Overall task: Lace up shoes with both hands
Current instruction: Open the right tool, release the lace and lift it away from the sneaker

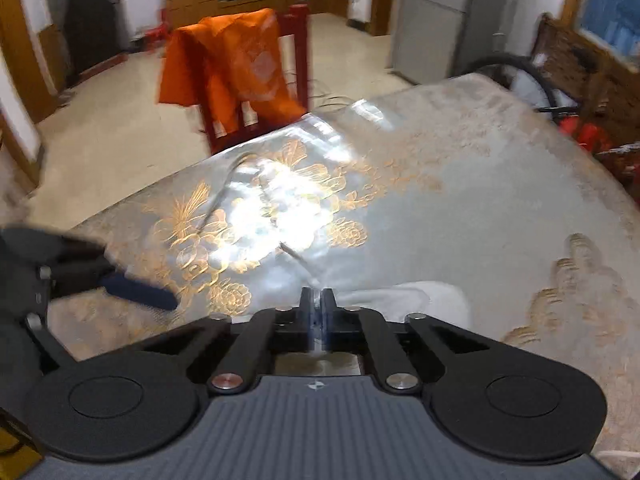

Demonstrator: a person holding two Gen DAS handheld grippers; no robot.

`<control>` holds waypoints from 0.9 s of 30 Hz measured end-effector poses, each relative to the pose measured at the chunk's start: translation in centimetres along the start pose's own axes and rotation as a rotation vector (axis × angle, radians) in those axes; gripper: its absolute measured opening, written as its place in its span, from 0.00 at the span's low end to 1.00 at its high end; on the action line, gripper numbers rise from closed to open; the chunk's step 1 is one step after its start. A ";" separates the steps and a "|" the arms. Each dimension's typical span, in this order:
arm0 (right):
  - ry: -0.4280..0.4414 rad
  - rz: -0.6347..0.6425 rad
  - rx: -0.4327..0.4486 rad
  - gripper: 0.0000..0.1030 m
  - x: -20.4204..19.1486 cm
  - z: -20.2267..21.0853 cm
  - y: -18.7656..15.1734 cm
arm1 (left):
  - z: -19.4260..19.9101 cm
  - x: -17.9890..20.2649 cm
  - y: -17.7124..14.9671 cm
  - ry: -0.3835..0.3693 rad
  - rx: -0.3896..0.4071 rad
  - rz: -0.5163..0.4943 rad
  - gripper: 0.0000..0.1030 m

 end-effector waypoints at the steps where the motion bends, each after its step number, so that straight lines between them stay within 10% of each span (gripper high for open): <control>1: 0.025 -0.080 0.014 0.00 0.7 1.0 1.1 | -0.2 -0.1 -0.1 -0.015 -0.006 0.012 0.86; 6: 0.388 -0.475 0.384 0.00 4.6 12.2 9.9 | -0.8 0.2 0.0 -0.039 -0.027 -0.008 0.86; 11: 0.413 -0.396 0.577 0.07 4.3 18.9 13.4 | -0.8 0.6 0.1 -0.038 -0.038 -0.029 0.85; 13: 0.281 -0.289 0.533 0.67 2.7 17.6 11.8 | 0.3 1.0 0.5 -0.050 -0.011 -0.054 0.85; 14: 0.193 -0.258 0.496 0.76 2.0 16.3 10.3 | 1.1 1.2 0.9 -0.059 0.013 -0.062 0.85; 19: -0.166 -0.126 0.225 0.76 -0.2 9.7 0.1 | 5.2 0.7 3.2 -0.090 0.129 -0.039 0.85; 27: -0.194 -0.290 -0.068 0.76 -2.0 6.7 -8.7 | 5.2 -0.4 3.9 -0.028 0.021 -0.093 0.86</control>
Point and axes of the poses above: each gripper's, at about its wrist camera, not at the fingertips, and z roughly against the way its jaws point, x to its right, y to its top, the point moved 7 cm from there along -z, roughly the way its jaws point, and after that the axes turned 14 degrees about -y, right-handed, at the moved point
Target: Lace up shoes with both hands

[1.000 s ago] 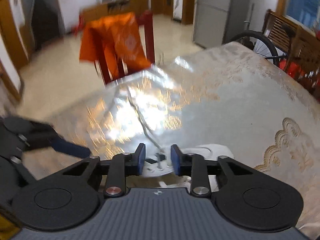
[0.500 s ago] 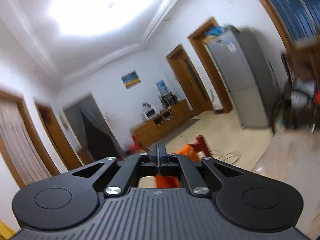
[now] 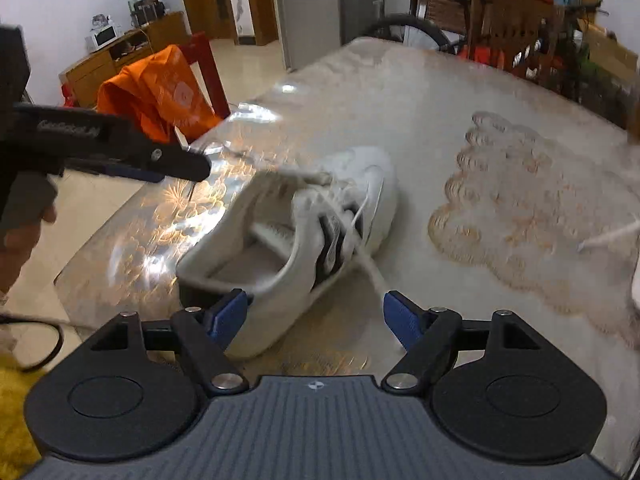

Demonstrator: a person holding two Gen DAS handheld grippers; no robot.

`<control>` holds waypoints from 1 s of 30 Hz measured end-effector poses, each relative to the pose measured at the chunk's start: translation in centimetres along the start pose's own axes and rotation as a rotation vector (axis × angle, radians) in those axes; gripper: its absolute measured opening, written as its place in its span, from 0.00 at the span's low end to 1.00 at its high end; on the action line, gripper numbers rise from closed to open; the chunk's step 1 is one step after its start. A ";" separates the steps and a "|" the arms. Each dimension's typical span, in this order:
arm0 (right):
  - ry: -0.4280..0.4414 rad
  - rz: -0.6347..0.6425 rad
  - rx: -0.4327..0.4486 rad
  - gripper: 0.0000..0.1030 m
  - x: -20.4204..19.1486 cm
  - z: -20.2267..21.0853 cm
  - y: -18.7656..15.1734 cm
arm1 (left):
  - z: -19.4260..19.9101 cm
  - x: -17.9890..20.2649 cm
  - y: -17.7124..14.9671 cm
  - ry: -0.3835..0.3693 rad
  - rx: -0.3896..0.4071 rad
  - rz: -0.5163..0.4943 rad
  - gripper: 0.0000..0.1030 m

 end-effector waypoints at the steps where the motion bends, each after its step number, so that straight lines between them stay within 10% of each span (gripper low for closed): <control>1: -0.016 0.003 0.000 0.77 -0.1 0.1 0.1 | -0.3 0.0 -0.2 -0.002 -0.025 -0.005 0.86; 19: -0.173 -0.226 -0.063 0.81 0.6 0.5 -2.7 | -0.8 -1.1 -1.1 0.005 -0.159 -0.184 0.87; 24: -0.244 -0.183 -0.005 0.40 0.5 1.9 -1.4 | -1.2 -0.3 -1.4 -0.027 -0.159 -0.233 0.87; 30: -0.164 -0.104 0.072 0.34 0.5 1.0 3.6 | -1.9 -0.1 -1.3 -0.036 -0.118 -0.190 0.87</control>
Point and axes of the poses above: each gripper's, at about its wrist camera, not at the fingertips, and z roughly against the way its jaws point, x to its right, y to its top, the point moved 7 cm from there along -z, roughly the way its jaws point, and after that the axes turned 14 degrees about -y, right-handed, at the moved point
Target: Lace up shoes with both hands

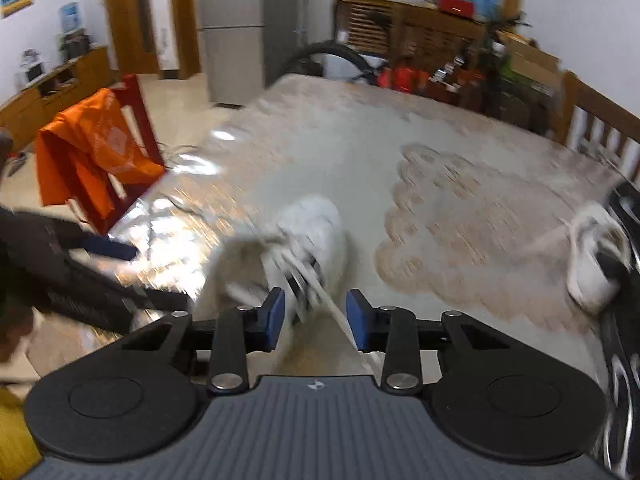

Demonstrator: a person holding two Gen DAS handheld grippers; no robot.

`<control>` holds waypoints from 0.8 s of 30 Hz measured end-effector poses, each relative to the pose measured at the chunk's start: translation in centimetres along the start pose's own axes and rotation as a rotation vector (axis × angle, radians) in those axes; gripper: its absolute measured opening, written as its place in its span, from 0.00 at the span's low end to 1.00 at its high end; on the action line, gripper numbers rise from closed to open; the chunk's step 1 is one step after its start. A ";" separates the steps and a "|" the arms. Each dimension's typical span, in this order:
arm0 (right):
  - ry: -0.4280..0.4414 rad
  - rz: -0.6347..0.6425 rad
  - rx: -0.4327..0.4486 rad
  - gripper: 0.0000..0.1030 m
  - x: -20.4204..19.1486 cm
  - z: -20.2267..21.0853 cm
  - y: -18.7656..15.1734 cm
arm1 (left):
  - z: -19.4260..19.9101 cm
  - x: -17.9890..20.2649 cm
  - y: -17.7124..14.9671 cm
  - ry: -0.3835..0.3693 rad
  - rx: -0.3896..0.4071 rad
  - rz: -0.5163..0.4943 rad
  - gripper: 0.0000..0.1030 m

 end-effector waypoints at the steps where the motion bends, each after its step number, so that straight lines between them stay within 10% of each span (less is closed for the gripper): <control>1: 0.030 0.028 0.005 0.32 -0.7 -0.5 0.8 | -0.1 0.2 0.0 -0.004 0.000 0.000 0.87; 17: 0.158 0.531 -0.043 0.04 -7.2 -7.4 3.0 | -2.7 1.7 -0.1 0.019 -0.048 -0.083 0.90; 20: 0.181 0.429 -0.013 0.01 -6.3 -6.3 4.3 | -3.2 1.5 -0.2 0.021 -0.066 -0.086 0.92; 24: 0.451 -0.005 0.049 0.02 -2.7 -1.4 10.2 | -4.1 1.2 -0.3 0.014 -0.097 -0.078 0.92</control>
Point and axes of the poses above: each gripper's, at about its wrist camera, not at the fingertips, and z roughly against the way its jaws point, x to its right, y to its top, the point moved 7 cm from there along -z, roughly the way its jaws point, and after that the axes turned 14 degrees about -y, right-handed, at the moved point
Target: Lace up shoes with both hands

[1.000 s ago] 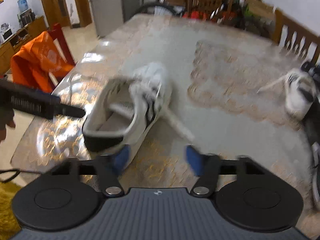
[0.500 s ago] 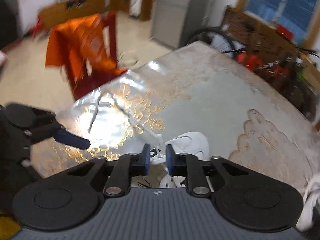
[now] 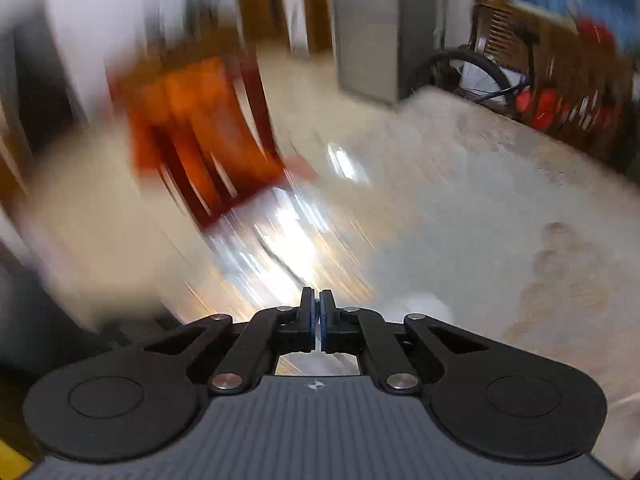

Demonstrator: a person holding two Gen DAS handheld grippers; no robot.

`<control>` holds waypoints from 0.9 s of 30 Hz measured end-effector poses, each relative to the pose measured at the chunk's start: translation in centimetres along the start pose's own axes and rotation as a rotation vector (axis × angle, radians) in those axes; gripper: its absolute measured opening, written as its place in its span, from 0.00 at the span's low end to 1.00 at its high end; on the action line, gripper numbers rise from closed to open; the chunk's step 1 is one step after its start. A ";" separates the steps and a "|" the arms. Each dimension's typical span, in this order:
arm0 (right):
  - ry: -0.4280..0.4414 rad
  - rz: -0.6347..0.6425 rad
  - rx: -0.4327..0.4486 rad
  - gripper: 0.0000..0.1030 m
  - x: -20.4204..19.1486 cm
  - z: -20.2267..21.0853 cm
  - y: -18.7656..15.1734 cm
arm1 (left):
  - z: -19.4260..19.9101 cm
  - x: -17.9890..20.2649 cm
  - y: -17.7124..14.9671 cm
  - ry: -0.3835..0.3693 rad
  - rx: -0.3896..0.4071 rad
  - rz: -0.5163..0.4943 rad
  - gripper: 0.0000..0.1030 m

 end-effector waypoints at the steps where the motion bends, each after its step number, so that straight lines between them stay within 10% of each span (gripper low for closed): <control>1: 0.066 -0.081 0.066 0.01 0.2 2.0 2.0 | -0.2 0.0 0.0 -0.001 -0.006 0.000 0.92; 9: 0.435 -0.284 0.451 0.02 -0.5 14.8 11.9 | -0.8 -0.3 -0.3 -0.021 -0.023 0.020 0.93; 16: 0.489 -0.138 0.297 0.12 -4.4 13.3 9.2 | -0.6 -0.5 -0.3 -0.023 -0.021 0.052 0.93; 19: 0.382 -0.002 0.211 0.62 -5.1 11.7 6.7 | 0.6 -0.4 -0.1 -0.003 0.013 0.046 0.91; 27: -0.256 0.151 -0.025 0.66 3.5 2.3 -1.3 | 7.8 -2.1 0.3 -0.088 0.243 0.202 0.91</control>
Point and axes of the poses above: each gripper's, at about its wrist camera, not at the fingertips, and z roughly against the way its jaws point, x to its right, y to its top, the point moved 7 cm from there along -z, roughly the way its jaws point, and after that the axes turned 14 degrees about -y, right-handed, at the moved point
